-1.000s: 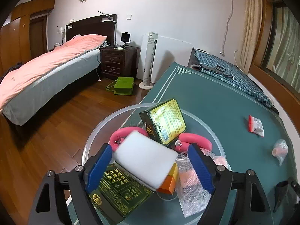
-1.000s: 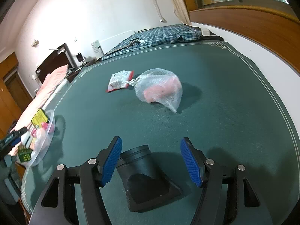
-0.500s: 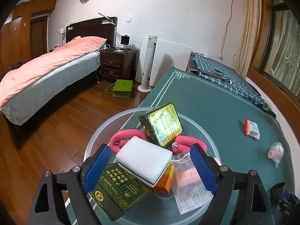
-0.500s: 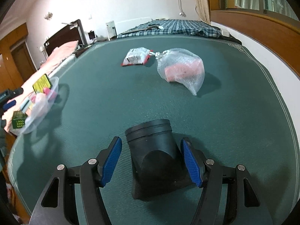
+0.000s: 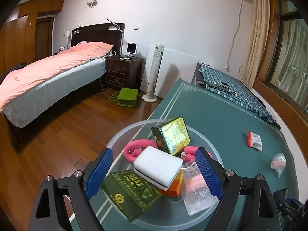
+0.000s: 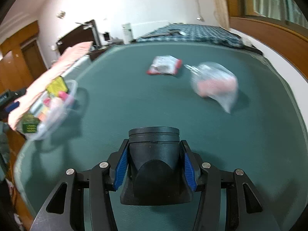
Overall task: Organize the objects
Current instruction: 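Carry the black funnel into the basin and open the right gripper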
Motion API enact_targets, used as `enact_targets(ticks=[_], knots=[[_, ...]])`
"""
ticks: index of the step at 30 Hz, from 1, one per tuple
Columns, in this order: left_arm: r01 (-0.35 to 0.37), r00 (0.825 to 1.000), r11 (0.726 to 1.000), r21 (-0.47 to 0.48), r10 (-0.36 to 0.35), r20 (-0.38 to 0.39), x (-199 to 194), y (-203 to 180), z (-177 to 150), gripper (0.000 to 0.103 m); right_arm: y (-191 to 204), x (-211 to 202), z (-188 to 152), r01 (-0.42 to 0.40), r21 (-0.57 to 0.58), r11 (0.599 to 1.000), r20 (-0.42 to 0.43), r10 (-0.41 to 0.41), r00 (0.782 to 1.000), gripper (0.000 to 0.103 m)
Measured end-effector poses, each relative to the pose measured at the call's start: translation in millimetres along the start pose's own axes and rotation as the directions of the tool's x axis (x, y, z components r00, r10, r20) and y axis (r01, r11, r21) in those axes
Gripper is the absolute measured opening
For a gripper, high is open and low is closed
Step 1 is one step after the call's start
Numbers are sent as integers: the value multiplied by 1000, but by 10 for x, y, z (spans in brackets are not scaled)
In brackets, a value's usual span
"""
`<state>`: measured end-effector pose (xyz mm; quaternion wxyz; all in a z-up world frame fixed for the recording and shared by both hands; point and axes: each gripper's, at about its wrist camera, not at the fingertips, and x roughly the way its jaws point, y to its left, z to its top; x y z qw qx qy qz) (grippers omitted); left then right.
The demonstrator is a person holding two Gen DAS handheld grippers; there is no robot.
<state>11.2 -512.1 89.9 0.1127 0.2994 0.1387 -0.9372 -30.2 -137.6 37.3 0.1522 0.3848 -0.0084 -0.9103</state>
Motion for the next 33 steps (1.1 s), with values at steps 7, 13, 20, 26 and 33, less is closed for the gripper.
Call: enact_targets(ticks=[7, 13, 20, 26, 33], knots=[[-15, 1000, 1000, -15, 15, 12, -71, 118, -2, 90, 608, 15, 255, -159, -86, 983, 19, 162, 987, 52], [-24, 1000, 999, -30, 25, 16, -122, 228, -26, 90, 1233, 36, 436, -290, -181, 940, 23, 299, 954, 52], [-37, 999, 999, -30, 38, 24, -179, 309, -47, 90, 1811, 159, 565, -375, -255, 891, 14, 391, 920, 52], [-60, 998, 998, -32, 61, 35, -232, 411, -71, 90, 2094, 343, 539, -414, -277, 867, -29, 423, 906, 52], [-63, 997, 997, -49, 64, 33, -250, 500, -93, 90, 2295, 544, 563, -425, -297, 855, -46, 432, 901, 52]])
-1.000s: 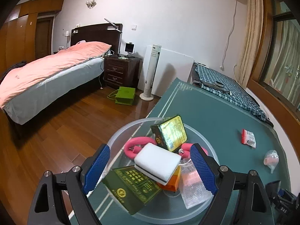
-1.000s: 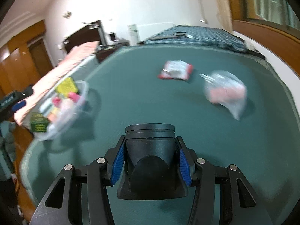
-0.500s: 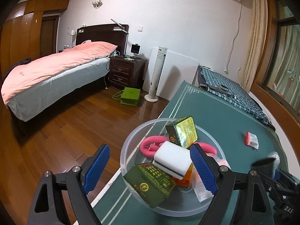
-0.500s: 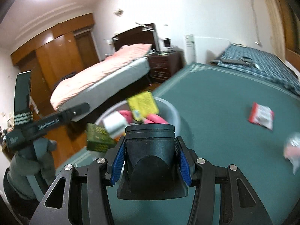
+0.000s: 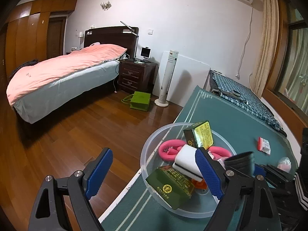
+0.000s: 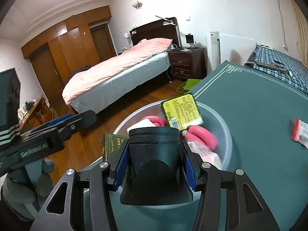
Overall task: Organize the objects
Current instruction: 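Carry the black funnel into the basin and open the right gripper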
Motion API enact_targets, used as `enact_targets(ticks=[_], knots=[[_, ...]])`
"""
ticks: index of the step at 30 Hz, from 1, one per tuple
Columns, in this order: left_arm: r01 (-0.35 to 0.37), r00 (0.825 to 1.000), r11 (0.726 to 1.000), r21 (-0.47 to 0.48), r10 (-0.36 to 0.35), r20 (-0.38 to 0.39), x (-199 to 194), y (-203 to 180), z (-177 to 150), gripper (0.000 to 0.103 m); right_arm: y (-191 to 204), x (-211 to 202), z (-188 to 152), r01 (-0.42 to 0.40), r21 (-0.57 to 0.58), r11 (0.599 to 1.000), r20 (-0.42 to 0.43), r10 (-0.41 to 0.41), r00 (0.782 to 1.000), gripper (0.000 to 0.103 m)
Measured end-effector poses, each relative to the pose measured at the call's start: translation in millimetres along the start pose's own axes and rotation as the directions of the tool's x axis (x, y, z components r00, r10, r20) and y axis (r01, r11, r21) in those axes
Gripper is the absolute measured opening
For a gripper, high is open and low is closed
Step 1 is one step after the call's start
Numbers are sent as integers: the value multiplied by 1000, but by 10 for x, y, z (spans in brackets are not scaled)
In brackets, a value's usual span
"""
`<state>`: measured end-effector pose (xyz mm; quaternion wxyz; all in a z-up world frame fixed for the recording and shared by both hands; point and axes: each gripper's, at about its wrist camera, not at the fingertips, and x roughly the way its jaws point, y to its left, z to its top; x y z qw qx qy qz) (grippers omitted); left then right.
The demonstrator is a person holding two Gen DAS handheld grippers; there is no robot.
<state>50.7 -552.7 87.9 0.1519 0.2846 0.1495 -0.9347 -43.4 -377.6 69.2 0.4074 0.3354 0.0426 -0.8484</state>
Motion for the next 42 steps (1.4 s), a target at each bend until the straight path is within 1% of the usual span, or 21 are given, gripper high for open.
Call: enact_targets(ticks=[5, 11, 18, 21, 29, 35, 42], knots=[[1, 1000, 1000, -3, -1, -4, -3, 16, -8, 90, 19, 172, -7, -12, 6, 1000, -10, 12, 1000, 52], [3, 1000, 1000, -8, -3, -10, 17, 9, -13, 90, 20, 320, -118, -10, 17, 1000, -26, 11, 1000, 52], [5, 1000, 1000, -1, -5, -11, 14, -28, 5, 90, -53, 321, -119, -32, 42, 999, -29, 34, 999, 53], [5, 1000, 1000, 3, -5, -10, 0, -52, 8, 90, -79, 249, -120, -62, 56, 996, -27, 63, 998, 57], [14, 1000, 1000, 17, -14, -7, -36, -136, 31, 90, -119, 10, -180, -113, 69, 991, -22, 115, 993, 57], [24, 1000, 999, 36, -23, -3, -69, -247, 42, 90, -198, -214, -294, -108, 78, 991, -10, 109, 994, 57], [37, 999, 997, 62, -37, -3, -99, -409, 46, 91, -388, -464, -447, -74, 128, 989, 3, 74, 997, 57]])
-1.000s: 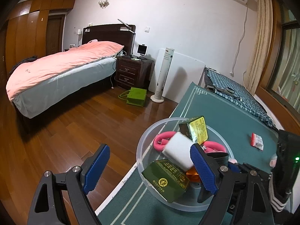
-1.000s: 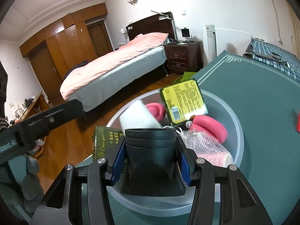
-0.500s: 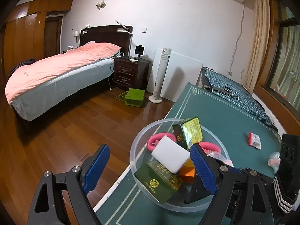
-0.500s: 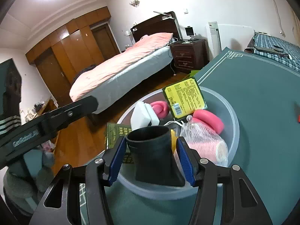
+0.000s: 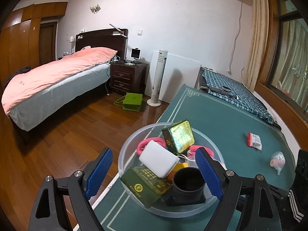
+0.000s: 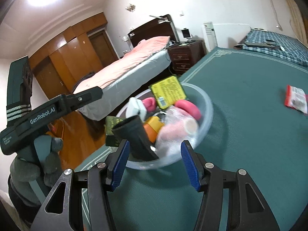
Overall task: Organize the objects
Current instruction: 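Carry the black funnel into the basin and open the right gripper, then move both grippers back over the table toward the bag and packet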
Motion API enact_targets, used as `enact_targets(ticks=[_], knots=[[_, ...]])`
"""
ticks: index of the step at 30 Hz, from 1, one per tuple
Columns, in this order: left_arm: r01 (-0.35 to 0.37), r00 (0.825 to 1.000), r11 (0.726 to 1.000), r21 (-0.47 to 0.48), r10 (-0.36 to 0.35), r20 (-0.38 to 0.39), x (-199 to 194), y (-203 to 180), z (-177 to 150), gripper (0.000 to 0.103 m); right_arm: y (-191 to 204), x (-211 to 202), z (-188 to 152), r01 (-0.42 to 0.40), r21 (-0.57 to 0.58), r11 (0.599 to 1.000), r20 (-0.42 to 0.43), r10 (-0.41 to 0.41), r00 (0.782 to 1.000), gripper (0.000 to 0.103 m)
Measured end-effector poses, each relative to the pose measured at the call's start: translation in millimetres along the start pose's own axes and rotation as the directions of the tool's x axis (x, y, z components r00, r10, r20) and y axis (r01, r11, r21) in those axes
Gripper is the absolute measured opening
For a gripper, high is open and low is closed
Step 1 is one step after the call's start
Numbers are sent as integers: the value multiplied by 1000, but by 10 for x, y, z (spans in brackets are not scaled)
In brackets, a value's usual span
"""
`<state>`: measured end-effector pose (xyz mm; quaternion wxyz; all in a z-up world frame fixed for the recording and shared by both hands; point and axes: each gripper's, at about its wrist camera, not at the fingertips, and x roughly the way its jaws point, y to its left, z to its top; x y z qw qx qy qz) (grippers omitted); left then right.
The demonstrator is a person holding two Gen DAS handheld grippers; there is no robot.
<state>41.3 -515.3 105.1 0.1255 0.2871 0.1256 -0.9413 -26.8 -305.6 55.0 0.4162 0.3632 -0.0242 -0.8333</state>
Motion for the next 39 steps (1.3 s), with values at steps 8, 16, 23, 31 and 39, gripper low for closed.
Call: enact_targets(ticks=[8, 16, 23, 31, 39], knots=[[26, 1000, 999, 41, -26, 2, -37, -256, 12, 94, -392, -225, -188, 75, 86, 993, -2, -75, 997, 57], [73, 997, 992, 98, -72, -16, -11, -624, -25, 96, -893, -536, -334, 183, 210, 960, 13, -190, 982, 68], [114, 993, 982, 148, -109, -42, 23, -1016, -66, 96, -1354, -906, -410, 263, 313, 913, 44, -291, 956, 74], [167, 985, 966, 197, -156, -71, 64, -1422, -134, 97, -1719, -1273, -467, 349, 353, 868, 66, -395, 916, 80], [216, 975, 946, 243, -195, -104, 120, -1808, -212, 97, -2008, -1495, -464, 426, 362, 829, 69, -480, 875, 80]])
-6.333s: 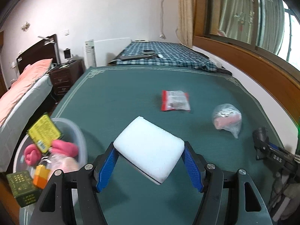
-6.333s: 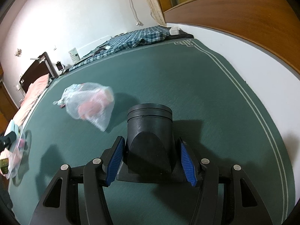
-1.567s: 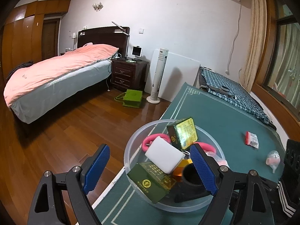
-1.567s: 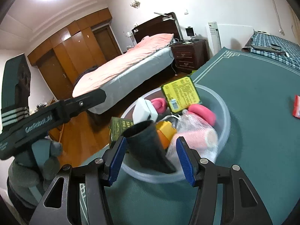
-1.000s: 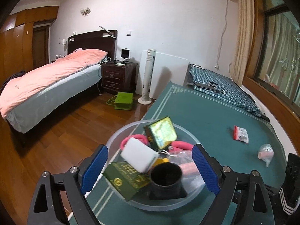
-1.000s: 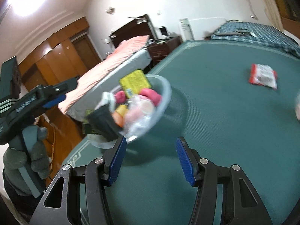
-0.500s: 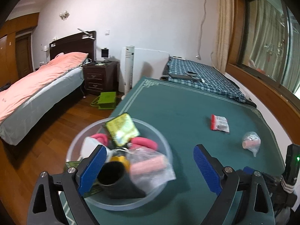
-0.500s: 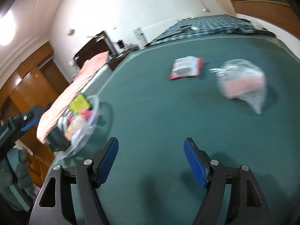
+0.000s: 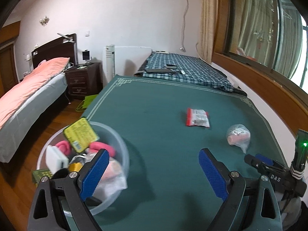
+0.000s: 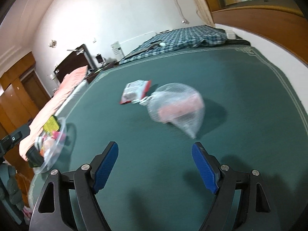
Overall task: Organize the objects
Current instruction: 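Move both grippers back over the table toward the bag and packet, then grasp the mesh bag with the right gripper while the left grasps the snack packet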
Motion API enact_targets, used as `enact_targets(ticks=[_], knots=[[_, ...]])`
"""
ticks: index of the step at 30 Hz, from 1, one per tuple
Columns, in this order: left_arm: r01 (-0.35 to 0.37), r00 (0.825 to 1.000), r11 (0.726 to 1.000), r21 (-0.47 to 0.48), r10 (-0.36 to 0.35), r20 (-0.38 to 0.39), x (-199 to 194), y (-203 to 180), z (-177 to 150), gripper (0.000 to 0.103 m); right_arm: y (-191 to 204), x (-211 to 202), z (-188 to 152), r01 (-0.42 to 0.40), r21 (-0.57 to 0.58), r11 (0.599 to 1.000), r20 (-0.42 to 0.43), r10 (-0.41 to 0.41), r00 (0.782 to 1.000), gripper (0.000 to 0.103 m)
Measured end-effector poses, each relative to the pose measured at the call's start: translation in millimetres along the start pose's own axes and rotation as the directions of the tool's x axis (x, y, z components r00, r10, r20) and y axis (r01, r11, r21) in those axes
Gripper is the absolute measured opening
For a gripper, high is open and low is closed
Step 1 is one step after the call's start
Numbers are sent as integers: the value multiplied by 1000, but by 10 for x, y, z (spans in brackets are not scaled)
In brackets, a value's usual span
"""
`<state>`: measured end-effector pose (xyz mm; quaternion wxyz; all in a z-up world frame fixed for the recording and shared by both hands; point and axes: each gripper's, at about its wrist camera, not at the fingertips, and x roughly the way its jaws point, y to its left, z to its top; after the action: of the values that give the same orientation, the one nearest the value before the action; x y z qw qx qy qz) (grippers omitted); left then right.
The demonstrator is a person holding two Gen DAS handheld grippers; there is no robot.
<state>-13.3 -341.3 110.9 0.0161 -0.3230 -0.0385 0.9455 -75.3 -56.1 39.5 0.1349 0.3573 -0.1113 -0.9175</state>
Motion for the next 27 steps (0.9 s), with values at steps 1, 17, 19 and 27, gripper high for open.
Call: enact_targets(ticks=[1, 17, 19, 27], knots=[[5, 1000, 1000, 4, -5, -3, 18, -37, 2, 97, -31, 8, 25, 11, -4, 1000, 4, -11, 1000, 80], [28, 999, 998, 51, -26, -45, 336, -352, 36, 97, 40, 557, 385, 145, -168, 975, -5, -148, 989, 83], [26, 999, 998, 53, -24, -48, 375, -366, 47, 97, 40, 671, 399, 172, -185, 967, -14, -178, 984, 83], [25, 997, 997, 69, -21, -69, 586, -471, 90, 97, -68, 762, 403, 159, -152, 975, -43, -168, 985, 63]])
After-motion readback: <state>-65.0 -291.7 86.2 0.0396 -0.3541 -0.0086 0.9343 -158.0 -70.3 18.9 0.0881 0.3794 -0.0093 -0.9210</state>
